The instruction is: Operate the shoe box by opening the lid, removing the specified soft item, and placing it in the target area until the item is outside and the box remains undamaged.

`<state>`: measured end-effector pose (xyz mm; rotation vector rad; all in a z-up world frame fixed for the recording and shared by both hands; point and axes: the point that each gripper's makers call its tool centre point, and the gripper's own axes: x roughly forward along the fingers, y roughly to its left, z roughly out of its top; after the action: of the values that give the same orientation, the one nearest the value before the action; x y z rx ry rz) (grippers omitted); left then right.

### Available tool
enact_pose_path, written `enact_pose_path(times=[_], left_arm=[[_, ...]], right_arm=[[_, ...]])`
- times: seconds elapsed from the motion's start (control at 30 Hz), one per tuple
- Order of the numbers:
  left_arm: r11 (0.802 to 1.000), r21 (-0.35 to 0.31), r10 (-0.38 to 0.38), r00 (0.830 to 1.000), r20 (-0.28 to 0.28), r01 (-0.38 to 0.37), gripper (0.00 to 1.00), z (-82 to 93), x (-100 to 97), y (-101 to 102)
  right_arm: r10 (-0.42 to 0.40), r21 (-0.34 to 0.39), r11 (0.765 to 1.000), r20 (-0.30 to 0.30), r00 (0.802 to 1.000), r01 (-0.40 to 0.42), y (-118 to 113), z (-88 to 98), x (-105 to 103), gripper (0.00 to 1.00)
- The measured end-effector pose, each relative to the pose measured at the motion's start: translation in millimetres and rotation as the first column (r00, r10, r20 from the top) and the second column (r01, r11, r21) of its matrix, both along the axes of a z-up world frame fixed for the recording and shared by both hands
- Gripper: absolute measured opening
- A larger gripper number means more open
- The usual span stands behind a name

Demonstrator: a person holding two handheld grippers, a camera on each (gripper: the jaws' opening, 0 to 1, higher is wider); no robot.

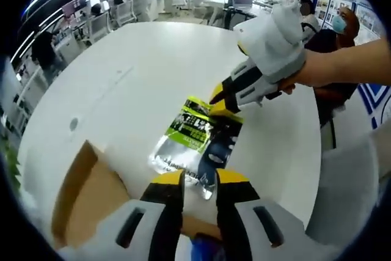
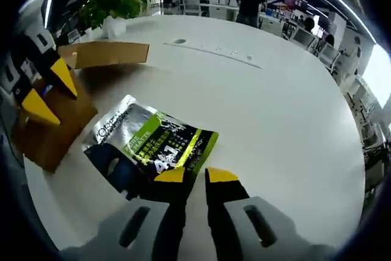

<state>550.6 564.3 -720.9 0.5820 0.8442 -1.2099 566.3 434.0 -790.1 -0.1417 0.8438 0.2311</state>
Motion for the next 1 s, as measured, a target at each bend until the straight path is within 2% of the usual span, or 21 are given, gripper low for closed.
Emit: enact_pose_path(times=[0.53,1.0], left_arm=[[0.995,-0.055,0.081,0.997,-0.012,-0.081,0.27,19.4,-1.7,30],[0.989,-0.074,0.126,0.992,-0.007,-0.126,0.32,26.4,-2.5,64]], right_arm=[[0.059,0.003,0.998,0.047,0.997,-0.059,6,32.0,-12,0.23],[0.111,0.045,0.992,0.072,0.991,-0.115,34,64.3,-22,0.31]])
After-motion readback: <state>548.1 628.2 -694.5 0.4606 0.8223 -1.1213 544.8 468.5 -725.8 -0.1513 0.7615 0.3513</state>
